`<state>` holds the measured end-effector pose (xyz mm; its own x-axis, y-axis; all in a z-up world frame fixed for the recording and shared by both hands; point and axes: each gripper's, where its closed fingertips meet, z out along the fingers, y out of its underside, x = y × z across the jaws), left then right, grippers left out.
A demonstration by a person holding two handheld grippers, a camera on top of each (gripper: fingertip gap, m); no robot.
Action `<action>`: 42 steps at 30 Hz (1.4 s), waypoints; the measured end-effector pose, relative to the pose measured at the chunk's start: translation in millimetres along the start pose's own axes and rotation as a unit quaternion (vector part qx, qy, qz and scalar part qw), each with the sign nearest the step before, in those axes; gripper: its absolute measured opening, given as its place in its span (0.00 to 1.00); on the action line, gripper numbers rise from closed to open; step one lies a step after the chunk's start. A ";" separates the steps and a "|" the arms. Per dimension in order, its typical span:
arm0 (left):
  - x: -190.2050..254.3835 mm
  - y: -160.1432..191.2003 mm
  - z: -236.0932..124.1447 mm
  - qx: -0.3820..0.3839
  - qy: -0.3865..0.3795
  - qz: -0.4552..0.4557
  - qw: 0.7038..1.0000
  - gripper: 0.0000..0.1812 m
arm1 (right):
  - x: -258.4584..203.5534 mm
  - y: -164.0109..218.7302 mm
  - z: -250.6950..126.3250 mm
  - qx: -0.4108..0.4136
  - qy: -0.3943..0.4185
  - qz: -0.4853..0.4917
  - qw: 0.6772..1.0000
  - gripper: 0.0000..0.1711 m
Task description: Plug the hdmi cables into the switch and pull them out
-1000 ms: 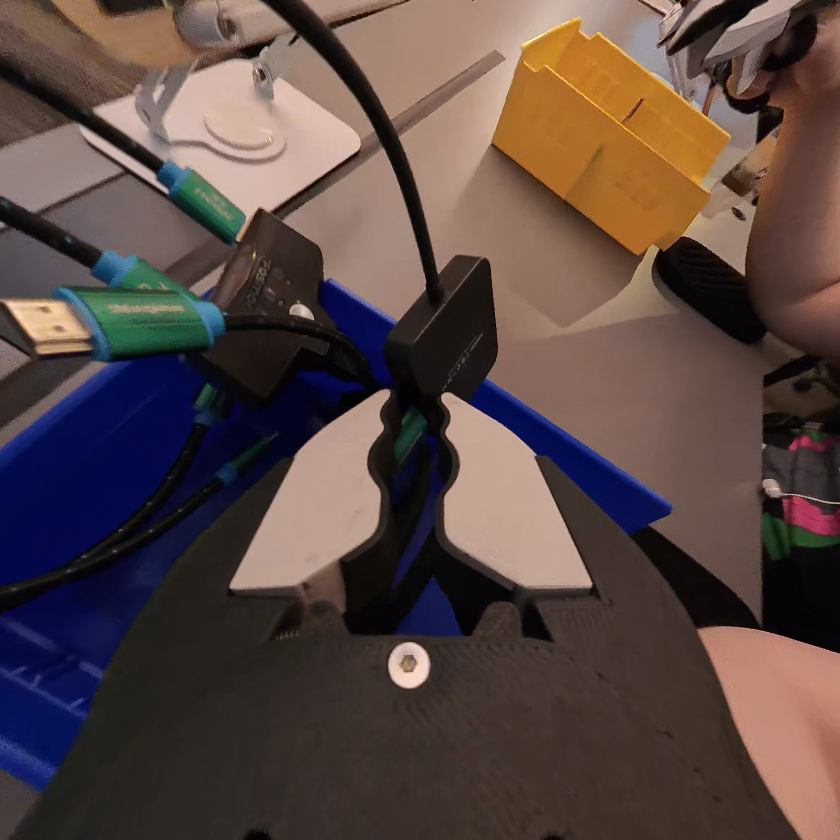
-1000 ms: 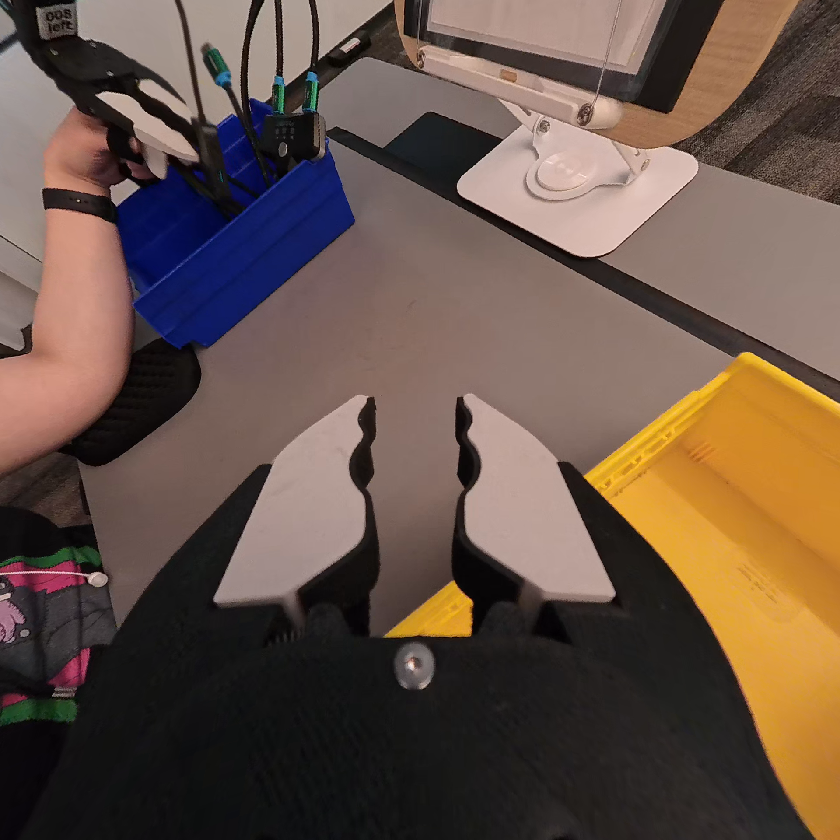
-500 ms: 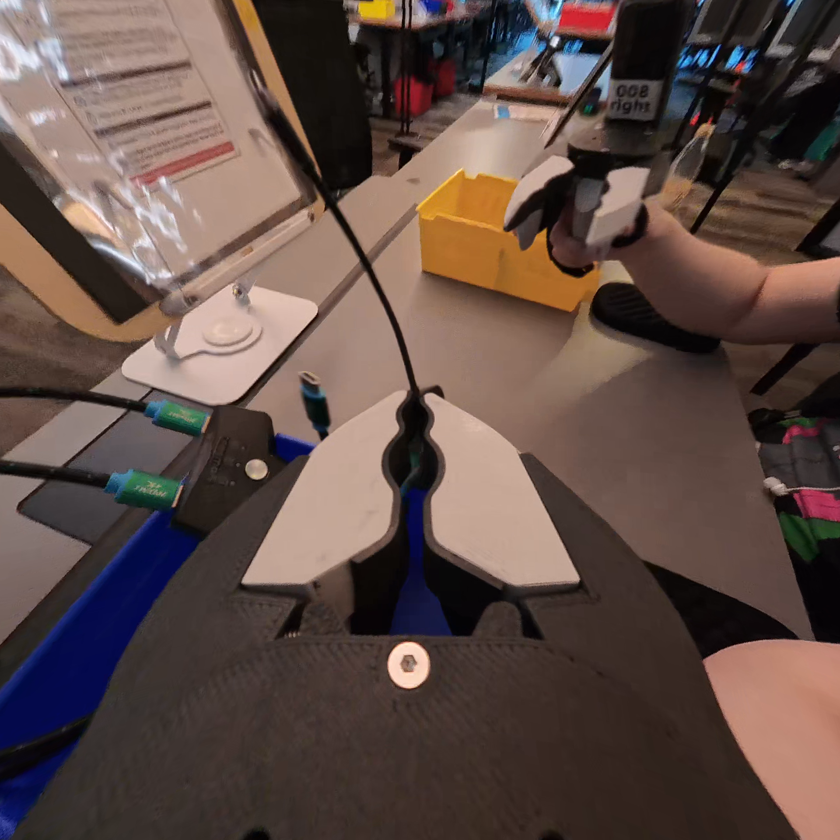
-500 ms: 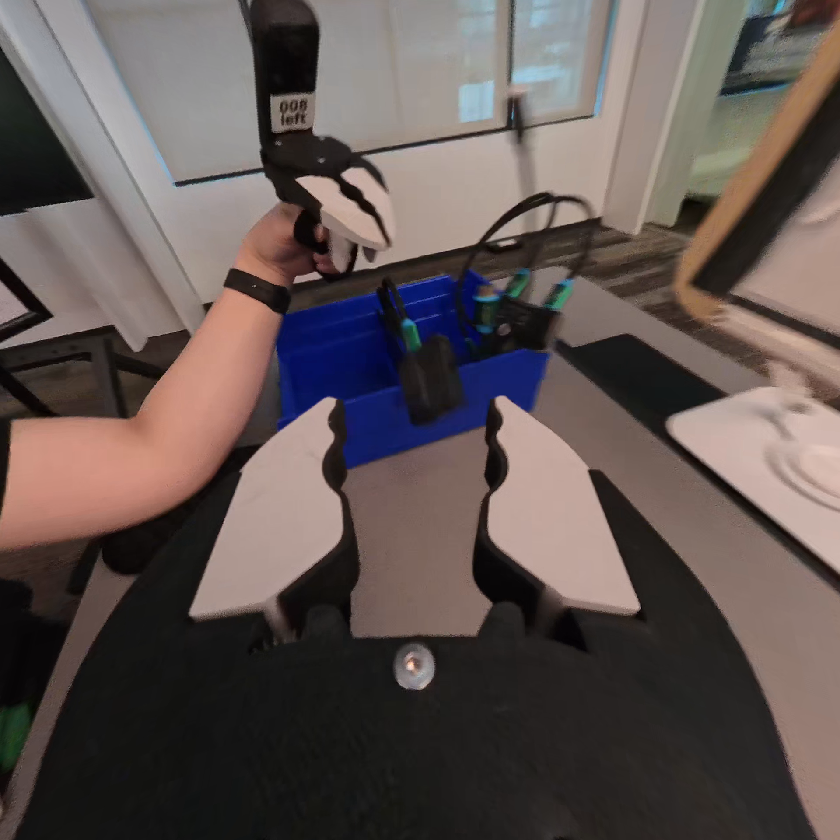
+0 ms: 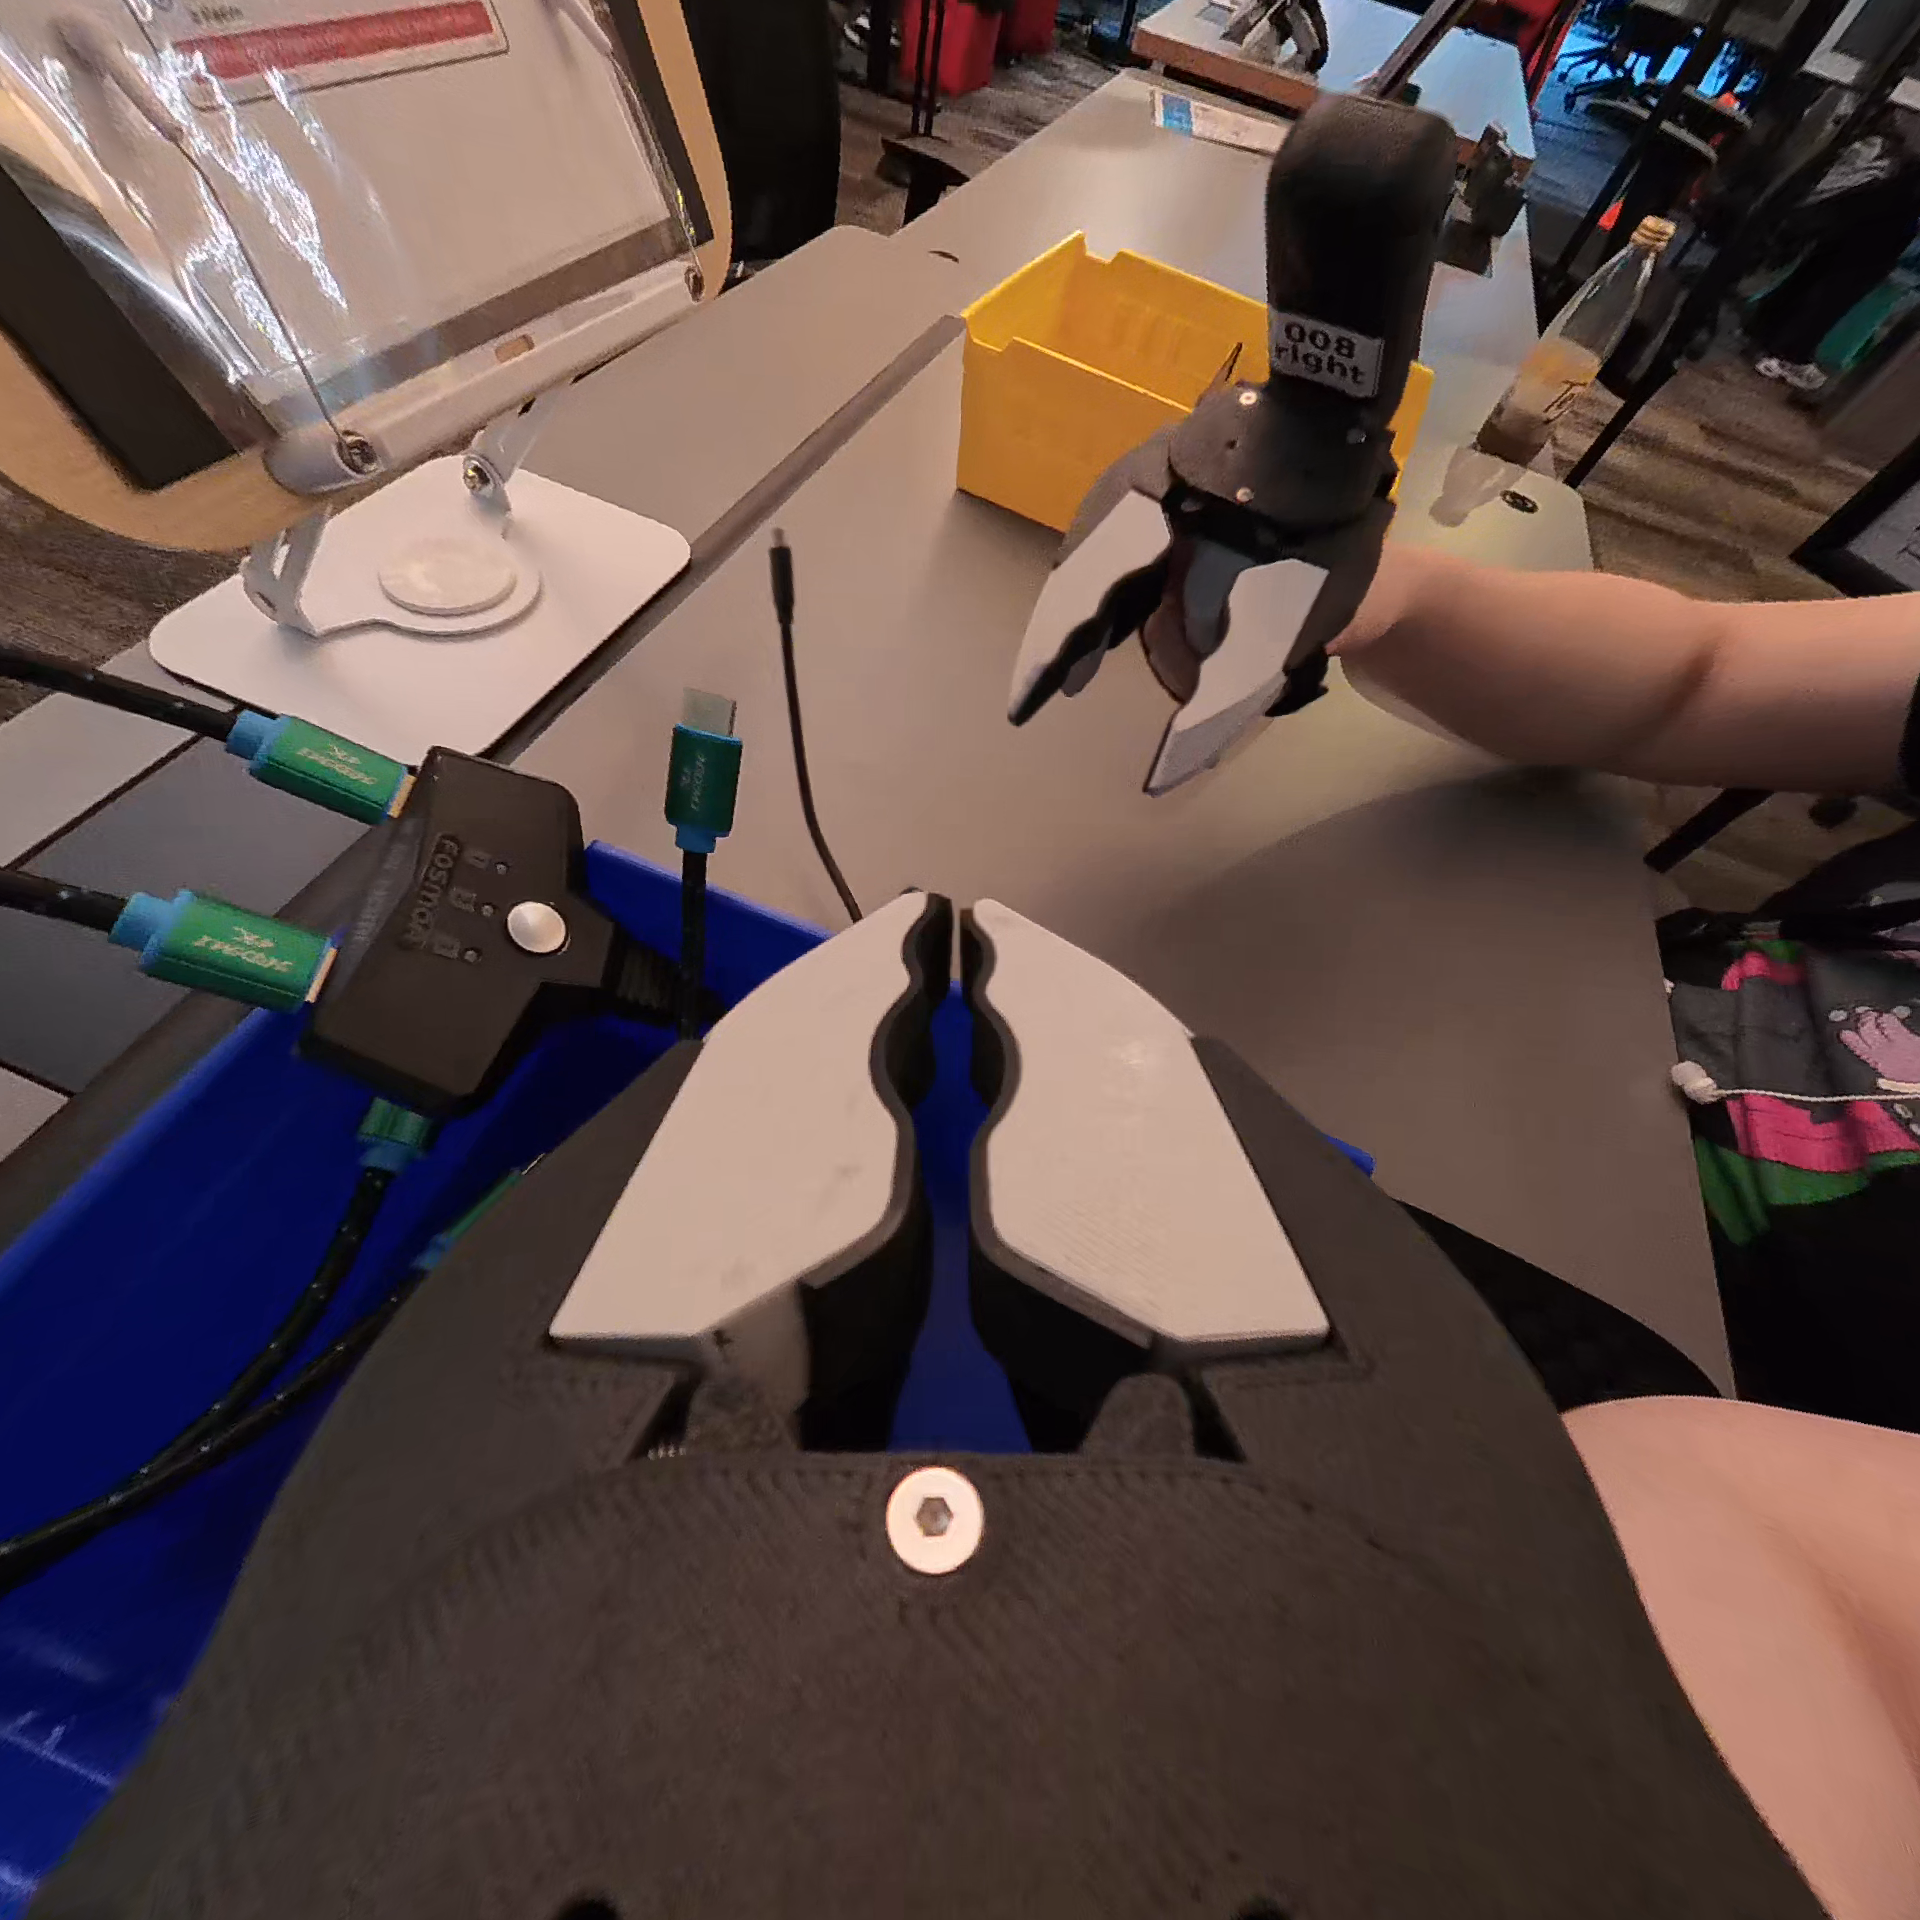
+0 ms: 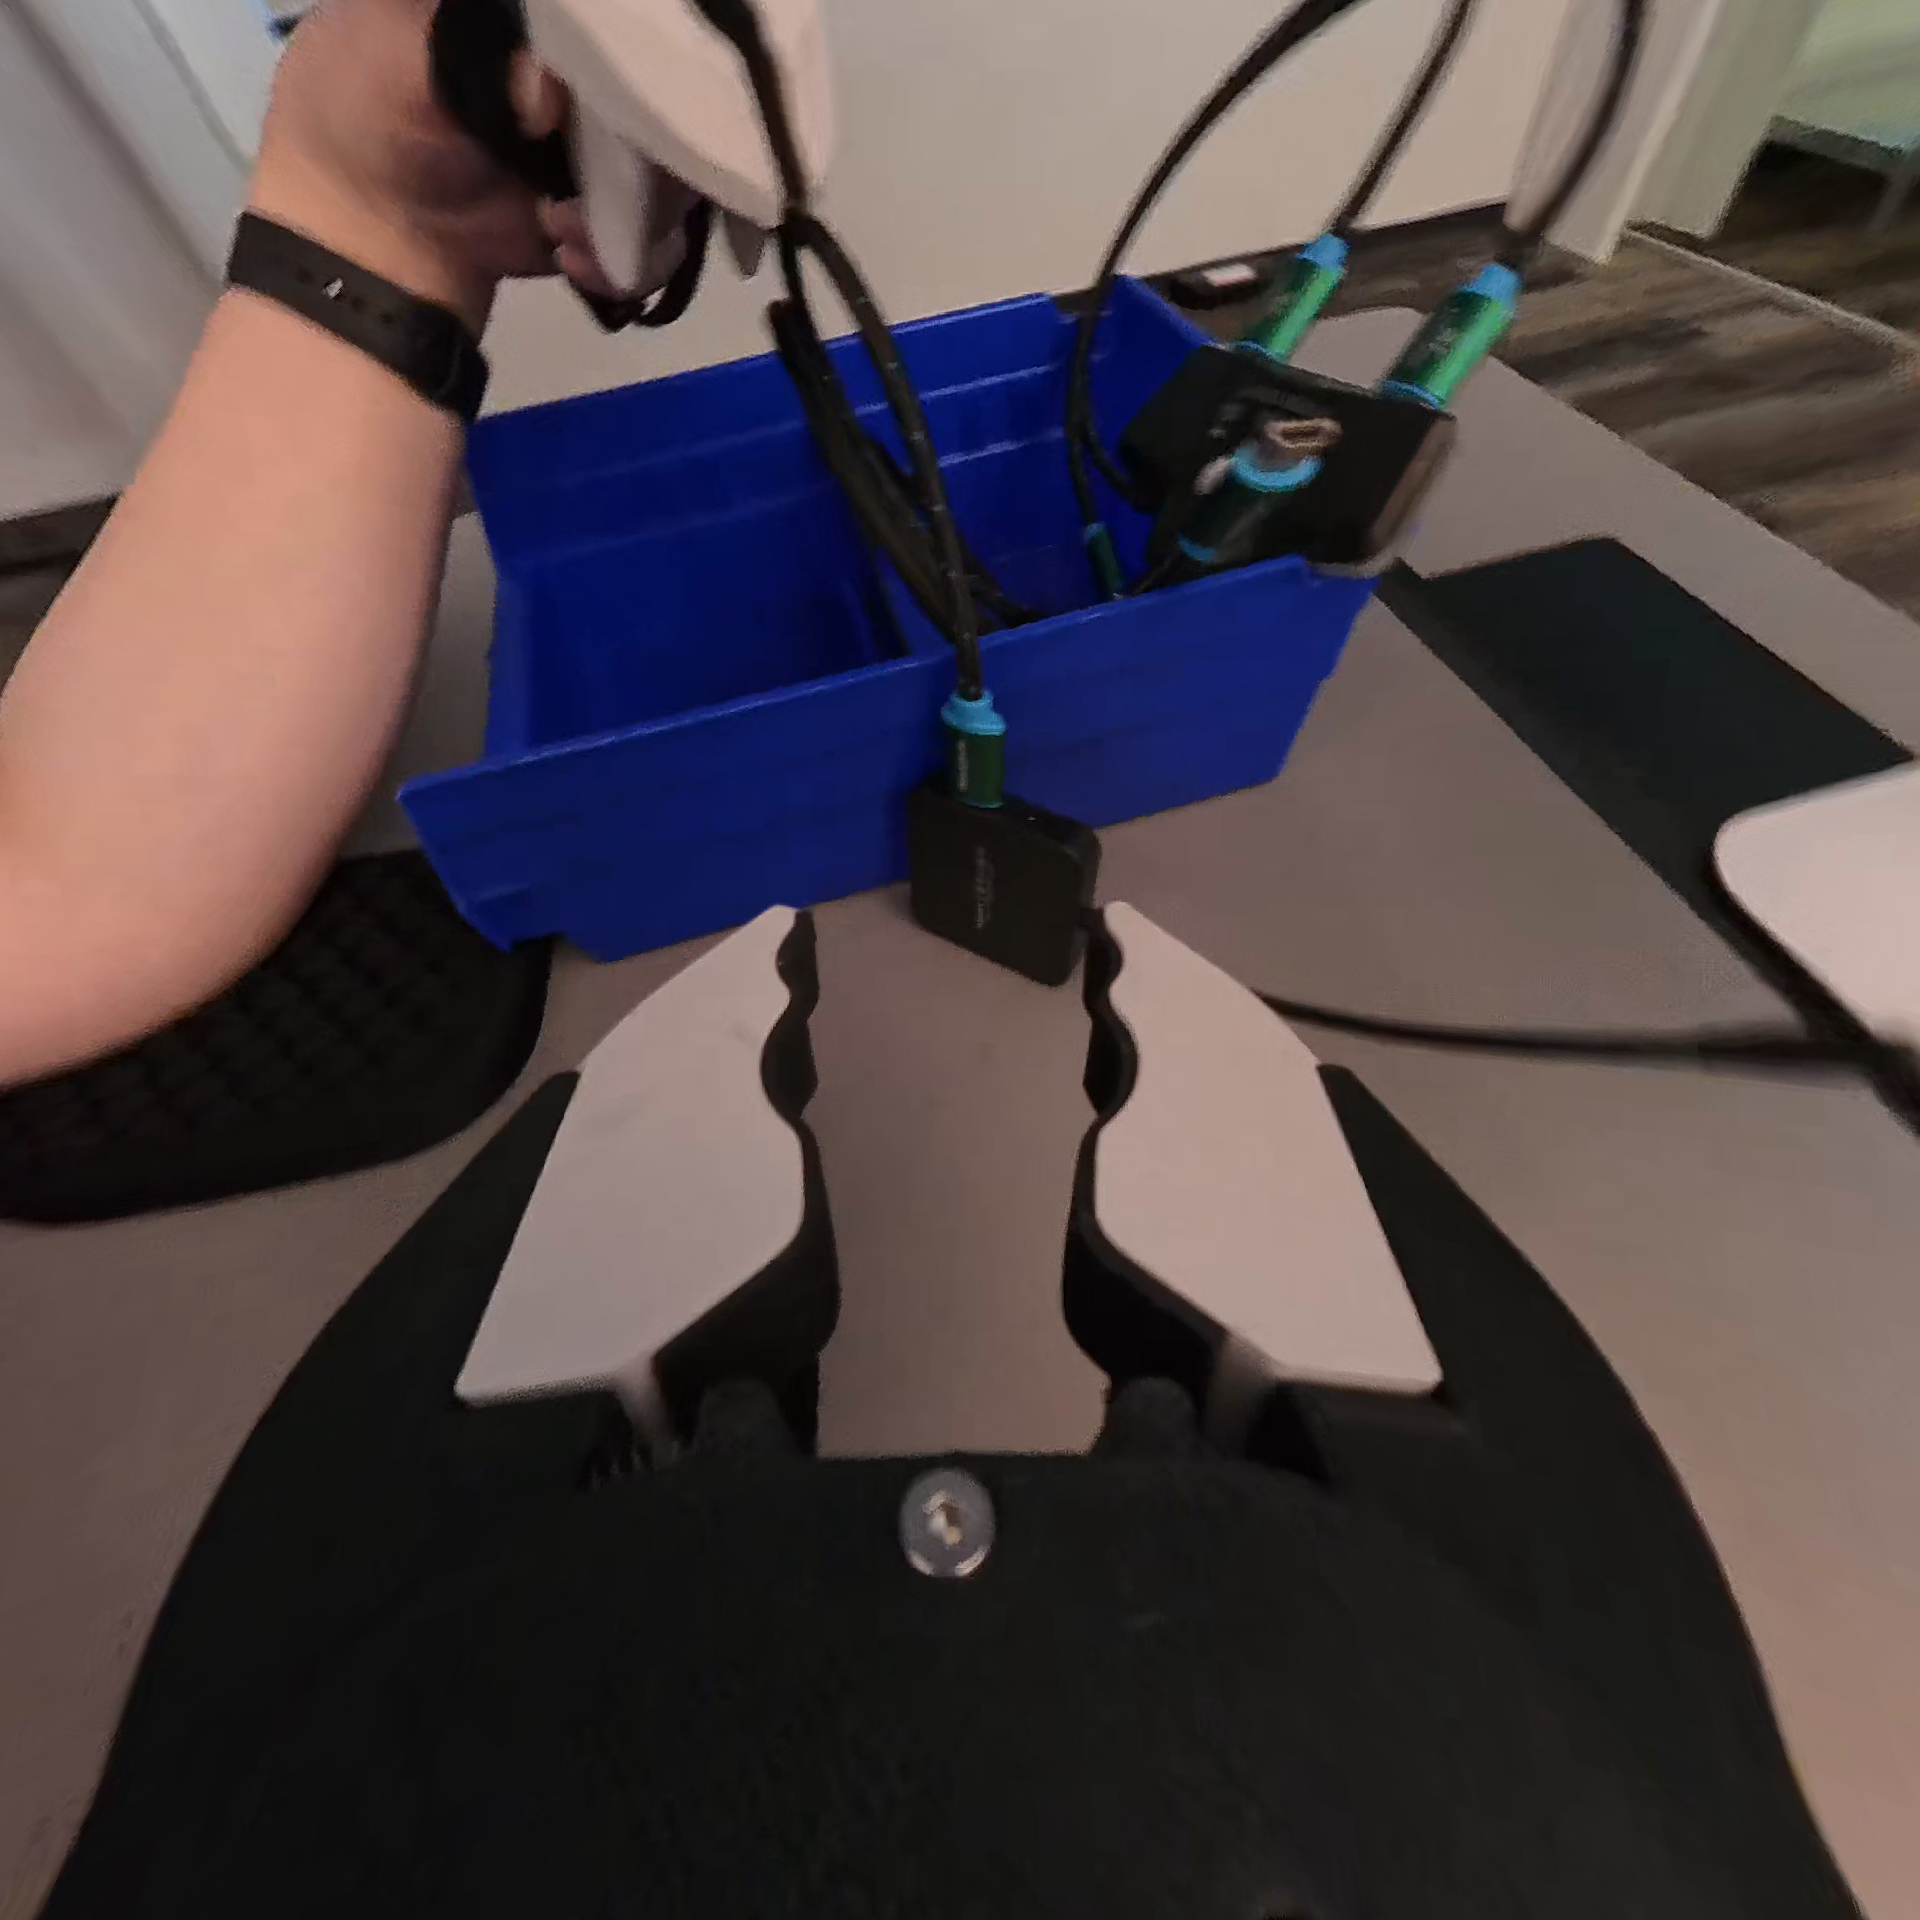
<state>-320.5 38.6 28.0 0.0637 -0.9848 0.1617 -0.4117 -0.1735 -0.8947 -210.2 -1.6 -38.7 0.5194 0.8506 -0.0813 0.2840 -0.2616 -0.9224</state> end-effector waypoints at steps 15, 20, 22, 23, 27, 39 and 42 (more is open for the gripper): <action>22.7 -12.8 -9.0 0.007 -0.009 0.063 0.998 0.04 | 25.0 61.6 104.6 -0.289 -0.083 -0.256 0.919 0.21; 29.6 -20.4 -20.1 0.026 -0.018 0.079 0.996 0.04 | 3.4 42.8 80.6 -0.246 -0.136 -0.244 0.928 0.09; 35.1 -30.3 -26.2 0.054 -0.020 0.090 0.994 0.04 | -4.5 23.2 66.9 -0.215 -0.124 -0.253 0.935 0.09; 38.0 -37.4 -31.4 0.073 -0.023 0.094 0.993 0.04 | -5.5 12.9 59.5 -0.201 -0.107 -0.264 0.937 0.09; 56.4 -71.5 -62.3 0.173 -0.047 0.115 0.977 0.08 | -5.0 -25.5 25.1 -0.162 -0.041 -0.288 0.943 0.09; 78.3 -54.1 -25.9 0.067 -0.094 0.150 0.982 0.31 | -31.2 -94.8 -96.6 0.025 0.049 -0.225 0.973 0.09; 86.9 -67.1 24.0 0.026 -0.059 0.177 0.982 0.31 | -44.5 -96.3 -116.3 0.096 0.036 -0.188 0.977 0.09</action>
<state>-265.6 -35.6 92.1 0.0303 -0.9772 -0.2100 -0.3802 0.1831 -0.9066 -166.9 -67.3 97.6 0.4640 0.8345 0.2972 0.3128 0.1595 -0.9363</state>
